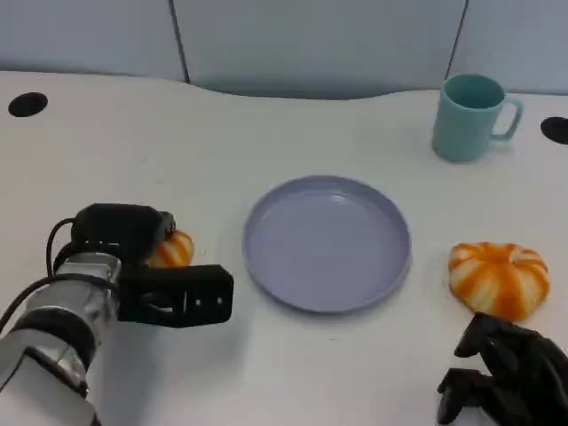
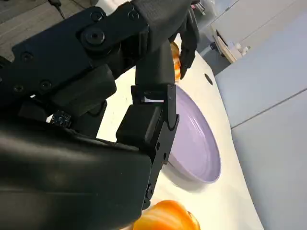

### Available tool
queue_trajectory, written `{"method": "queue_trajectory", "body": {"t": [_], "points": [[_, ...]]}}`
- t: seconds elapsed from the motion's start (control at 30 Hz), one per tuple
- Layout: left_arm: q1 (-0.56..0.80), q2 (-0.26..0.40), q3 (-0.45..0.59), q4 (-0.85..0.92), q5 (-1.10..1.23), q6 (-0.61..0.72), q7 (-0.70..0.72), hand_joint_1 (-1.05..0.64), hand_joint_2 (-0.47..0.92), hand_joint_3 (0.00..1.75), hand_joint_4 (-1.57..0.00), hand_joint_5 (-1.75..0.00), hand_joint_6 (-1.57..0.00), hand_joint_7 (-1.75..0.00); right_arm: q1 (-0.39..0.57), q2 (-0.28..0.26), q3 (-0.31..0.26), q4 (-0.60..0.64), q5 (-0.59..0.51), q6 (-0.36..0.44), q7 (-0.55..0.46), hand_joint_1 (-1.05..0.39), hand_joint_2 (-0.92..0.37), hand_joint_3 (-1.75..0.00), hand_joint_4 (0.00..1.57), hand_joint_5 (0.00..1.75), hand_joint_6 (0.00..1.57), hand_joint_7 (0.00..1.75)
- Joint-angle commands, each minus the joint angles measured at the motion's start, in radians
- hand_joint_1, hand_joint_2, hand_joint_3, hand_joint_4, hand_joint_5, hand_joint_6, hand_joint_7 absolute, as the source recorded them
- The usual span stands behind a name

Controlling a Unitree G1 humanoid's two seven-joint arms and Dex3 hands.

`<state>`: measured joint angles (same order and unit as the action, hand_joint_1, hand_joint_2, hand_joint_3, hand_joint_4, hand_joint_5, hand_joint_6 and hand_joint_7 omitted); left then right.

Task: Grasp the bread from the table and place it into the plate.

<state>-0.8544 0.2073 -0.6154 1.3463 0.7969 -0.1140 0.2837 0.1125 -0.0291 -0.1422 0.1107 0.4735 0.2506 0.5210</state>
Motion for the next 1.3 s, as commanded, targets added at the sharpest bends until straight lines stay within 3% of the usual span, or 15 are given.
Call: {"method": "queue_trajectory", "body": {"t": [0.03,0.07,0.1,0.17,0.23,0.3,0.33,0.4,0.5,0.53,0.67,0.77,0.87,1.07,1.3], "points": [[0.069,0.003,-0.014,0.023,0.004,-0.017,0.03,-0.35,0.92,0.24,-0.72,-1.47,-1.16,-0.21,0.006,-0.01,-0.008,-0.009,0.004,-0.008,-0.005,-0.88,-0.75,-0.01,1.4,0.91,1.19,0.91],[0.072,0.003,-0.012,0.022,-0.001,-0.022,0.042,-0.35,0.92,0.28,-0.68,-1.63,-0.86,-0.84,0.006,-0.009,-0.01,-0.009,0.007,-0.004,-0.006,-0.88,-0.74,0.0,1.4,0.9,1.19,0.91],[0.076,0.004,-0.004,0.021,-0.009,-0.033,0.061,-0.35,0.92,0.29,-0.67,-1.69,-0.73,-1.11,0.006,-0.008,-0.009,-0.012,0.007,-0.001,-0.01,-0.88,-0.74,0.0,1.4,0.9,1.2,0.9],[0.079,0.001,0.021,0.018,-0.034,-0.044,0.077,-0.31,0.92,0.32,-0.63,-1.65,-0.66,-1.17,0.005,-0.008,-0.007,-0.012,0.003,-0.002,-0.013,-0.88,-0.74,0.0,1.4,0.9,1.2,0.9],[0.083,-0.002,0.051,0.014,-0.063,-0.056,0.104,-0.26,0.92,0.28,-0.63,-1.73,-0.59,-1.41,0.002,-0.009,-0.004,-0.006,-0.002,-0.009,-0.012,-0.88,-0.75,0.0,1.4,0.9,1.2,0.9],[0.083,-0.003,0.072,0.012,-0.083,-0.068,0.117,-0.24,0.92,0.29,-0.65,-1.74,-0.58,-1.43,-0.002,-0.008,-0.004,-0.002,0.0,-0.008,-0.01,-0.88,-0.75,0.0,1.4,0.9,1.2,0.91],[0.081,-0.003,0.08,0.01,-0.09,-0.069,0.123,-0.23,0.92,0.32,-0.66,-1.74,-0.53,-1.53,-0.003,-0.007,-0.004,-0.001,0.002,-0.005,-0.011,-0.88,-0.75,0.0,1.4,0.9,1.2,0.91],[0.076,-0.004,0.101,0.005,-0.107,-0.08,0.142,-0.22,0.92,0.27,-0.69,-1.75,-0.55,-1.42,-0.005,-0.005,-0.002,-0.001,0.002,-0.002,-0.013,-0.88,-0.74,0.0,1.4,0.9,1.2,0.91],[0.071,0.001,0.119,-0.003,-0.12,-0.118,0.182,-0.19,0.92,0.28,-0.7,-1.75,-0.6,-1.41,-0.009,-0.002,0.002,0.0,-0.002,-0.004,-0.017,-0.87,-0.74,0.0,1.4,0.9,1.2,0.92],[0.069,0.004,0.121,-0.006,-0.121,-0.133,0.197,-0.17,0.92,0.27,-0.72,-1.75,-0.64,-1.3,-0.011,-0.001,0.003,0.002,-0.004,-0.006,-0.018,-0.87,-0.74,0.0,1.4,0.9,1.2,0.92],[0.06,0.012,0.132,-0.013,-0.129,-0.185,0.223,-0.18,0.87,0.45,-0.8,-1.75,-0.62,-1.66,-0.021,0.0,0.009,0.019,-0.015,-0.021,-0.014,-0.89,-0.75,0.0,1.4,0.89,1.2,0.9],[0.06,0.024,0.133,-0.022,-0.122,-0.243,0.276,-0.16,0.71,0.75,-0.85,-1.75,-0.66,-1.74,-0.032,0.006,0.01,0.034,-0.015,-0.022,-0.015,-0.88,-0.75,0.0,1.39,0.88,1.2,0.88],[0.054,0.04,0.118,-0.026,-0.099,-0.28,0.319,-0.17,0.62,0.9,-0.85,-1.75,-0.66,-1.75,-0.04,0.01,0.014,0.042,-0.014,-0.02,-0.012,-0.87,-0.75,0.0,1.39,0.87,1.21,0.88],[0.027,0.064,0.109,-0.041,-0.087,-0.318,0.338,-0.15,0.54,0.87,-0.81,-1.75,-0.61,-1.75,-0.056,0.02,0.019,0.068,-0.018,-0.036,-0.009,-0.87,-0.75,0.0,1.41,0.87,1.21,0.87],[-0.019,0.07,0.103,-0.062,-0.064,-0.366,0.39,-0.12,0.61,0.75,-0.86,-1.75,-0.66,-1.75,-0.063,0.021,0.024,0.084,-0.027,-0.052,-0.007,-0.87,-0.75,0.0,1.41,0.86,1.21,0.86]]}}
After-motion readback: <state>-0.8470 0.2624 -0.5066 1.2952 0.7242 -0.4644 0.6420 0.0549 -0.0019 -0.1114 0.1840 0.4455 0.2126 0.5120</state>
